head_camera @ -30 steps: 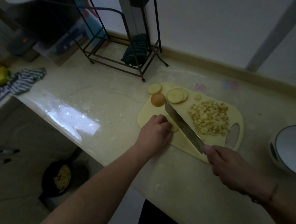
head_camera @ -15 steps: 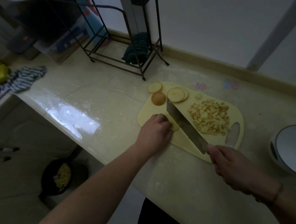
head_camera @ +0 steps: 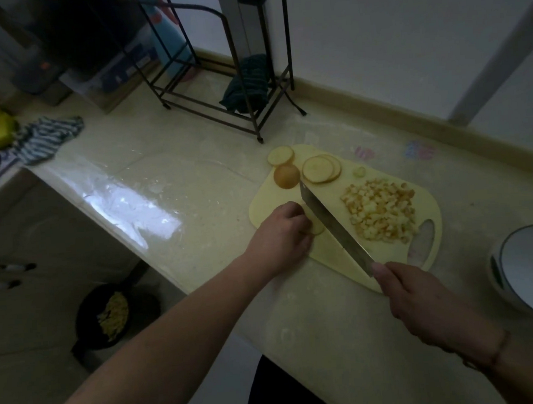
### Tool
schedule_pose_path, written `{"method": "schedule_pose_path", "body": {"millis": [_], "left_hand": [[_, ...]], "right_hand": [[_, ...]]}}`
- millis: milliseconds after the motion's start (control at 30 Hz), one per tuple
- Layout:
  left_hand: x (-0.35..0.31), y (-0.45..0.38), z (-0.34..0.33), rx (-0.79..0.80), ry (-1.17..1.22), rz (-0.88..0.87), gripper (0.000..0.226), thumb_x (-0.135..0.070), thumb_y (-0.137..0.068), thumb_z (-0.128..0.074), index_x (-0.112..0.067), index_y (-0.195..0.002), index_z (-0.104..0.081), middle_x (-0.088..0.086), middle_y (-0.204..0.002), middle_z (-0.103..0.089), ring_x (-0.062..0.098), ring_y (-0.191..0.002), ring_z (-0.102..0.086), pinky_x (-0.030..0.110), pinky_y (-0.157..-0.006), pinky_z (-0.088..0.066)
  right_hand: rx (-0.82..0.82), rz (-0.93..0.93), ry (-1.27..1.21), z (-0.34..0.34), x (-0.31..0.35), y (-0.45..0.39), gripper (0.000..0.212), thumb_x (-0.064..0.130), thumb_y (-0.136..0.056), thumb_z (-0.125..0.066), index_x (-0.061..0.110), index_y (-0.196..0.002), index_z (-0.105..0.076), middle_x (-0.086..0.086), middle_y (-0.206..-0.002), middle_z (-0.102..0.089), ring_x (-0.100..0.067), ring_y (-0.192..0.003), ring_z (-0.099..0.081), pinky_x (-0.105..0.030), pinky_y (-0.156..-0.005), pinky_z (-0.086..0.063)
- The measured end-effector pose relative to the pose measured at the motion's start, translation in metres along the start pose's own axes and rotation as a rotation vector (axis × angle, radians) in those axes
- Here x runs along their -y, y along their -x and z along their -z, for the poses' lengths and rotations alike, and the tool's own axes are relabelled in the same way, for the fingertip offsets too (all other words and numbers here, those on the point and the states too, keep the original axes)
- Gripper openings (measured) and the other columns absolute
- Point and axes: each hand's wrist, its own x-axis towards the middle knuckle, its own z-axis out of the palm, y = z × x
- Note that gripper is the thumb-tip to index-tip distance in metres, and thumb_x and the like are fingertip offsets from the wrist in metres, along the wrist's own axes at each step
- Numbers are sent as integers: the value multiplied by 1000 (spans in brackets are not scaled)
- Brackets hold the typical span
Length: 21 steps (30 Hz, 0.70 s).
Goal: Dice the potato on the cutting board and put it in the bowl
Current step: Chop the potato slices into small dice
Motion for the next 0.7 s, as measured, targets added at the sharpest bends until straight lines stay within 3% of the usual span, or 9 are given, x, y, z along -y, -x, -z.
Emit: {"method": "schedule_pose_path", "body": {"millis": [100,300,433,500,567,700], "left_hand": [[-1,-1,1,-16,14,10,14,-4,-72,-78,1,-84,-72,20,-97,-64,35,-80,-67,34,-68,-56],[-1,-2,0,4,-30,17,22,-19,-74,-72,1,-82,-71,20,-97,-62,36,-81,-65,37,-68,-57],[0,-3,0,15,-71,27,20,-17,-79,-79,0,-86,-71,20,-101,-61,37,-86,-63,45,-72,-58],[-1,-3,-1,8,-65,29,18,-16,-81,-78,0,-87,-71,20,-103,-61,36,-88,-62,47,-73,-57],[0,-1,-1,5,-47,25,17,-16,-83,-77,-1,-87,-71,20,-104,-61,36,-89,-62,45,-74,-57],[2,1,1,5,-33,20,17,-16,-84,-76,-2,-90,-71,17,-106,-61,33,-91,-62,44,-77,-57]], "right_hand": [[-19,25,44,-5,2,-4,48,52,-96,-28,17,-74,-52,1,-63,-56,-9,-61,-53,-26,-58,-37],[-28,59,29,-11,12,-20,41,44,-101,-30,22,-72,-48,3,-69,-55,-8,-67,-53,-31,-64,-34],[-6,11,-64,1,7,-10,41,49,-98,-27,26,-72,-47,8,-63,-50,-1,-48,-46,-14,-47,-31],[16,-42,-136,3,3,-7,48,56,-94,-25,20,-73,-46,4,-60,-46,-2,-37,-39,-14,-37,-28],[52,-129,-292,2,-1,-8,51,60,-94,-27,16,-75,-44,0,-56,-40,-8,-36,-30,-21,-35,-24],[132,-233,-517,3,0,-6,52,64,-91,-32,16,-77,-43,-1,-54,-33,-15,-43,-21,-22,-43,-21]]}}
